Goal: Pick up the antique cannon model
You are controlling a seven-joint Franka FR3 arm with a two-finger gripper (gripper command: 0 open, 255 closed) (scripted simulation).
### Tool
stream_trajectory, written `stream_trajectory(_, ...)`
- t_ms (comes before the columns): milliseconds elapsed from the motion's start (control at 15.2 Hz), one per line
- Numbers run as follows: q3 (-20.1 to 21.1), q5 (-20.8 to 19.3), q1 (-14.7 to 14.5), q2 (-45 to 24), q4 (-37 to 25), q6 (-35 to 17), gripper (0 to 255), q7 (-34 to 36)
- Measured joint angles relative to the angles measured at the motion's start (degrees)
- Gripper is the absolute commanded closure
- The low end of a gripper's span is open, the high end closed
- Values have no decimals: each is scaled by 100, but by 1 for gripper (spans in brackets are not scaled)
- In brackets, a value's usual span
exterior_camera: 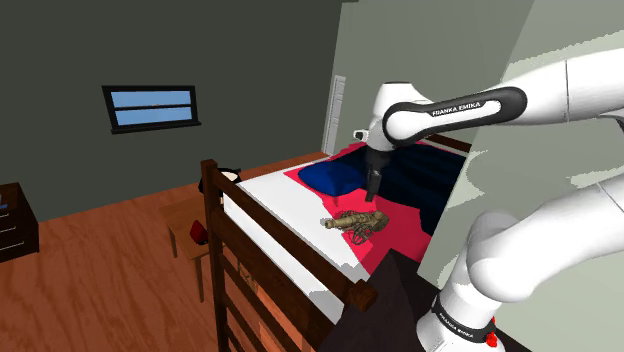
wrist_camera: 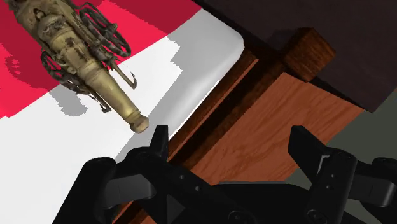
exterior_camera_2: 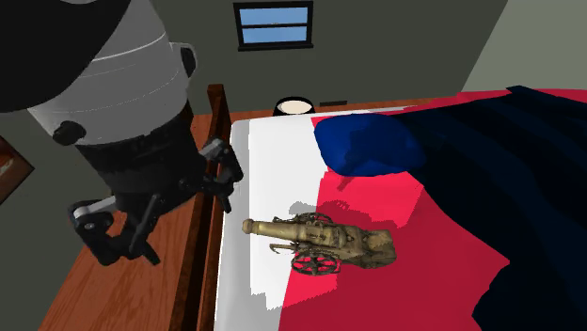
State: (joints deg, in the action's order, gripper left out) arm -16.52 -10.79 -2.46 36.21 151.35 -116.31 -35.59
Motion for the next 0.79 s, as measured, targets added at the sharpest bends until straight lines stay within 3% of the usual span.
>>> stream_trajectory(462,-1067,37,-409,-1446,-27,-1555,0,-1885)
stream_trajectory(660,-1523,401,-696,-2184,-228,-2098,0,-2880)
stream_trajectory(792,-1793,893,-951,-2815,-459,-2443,0,-3677)
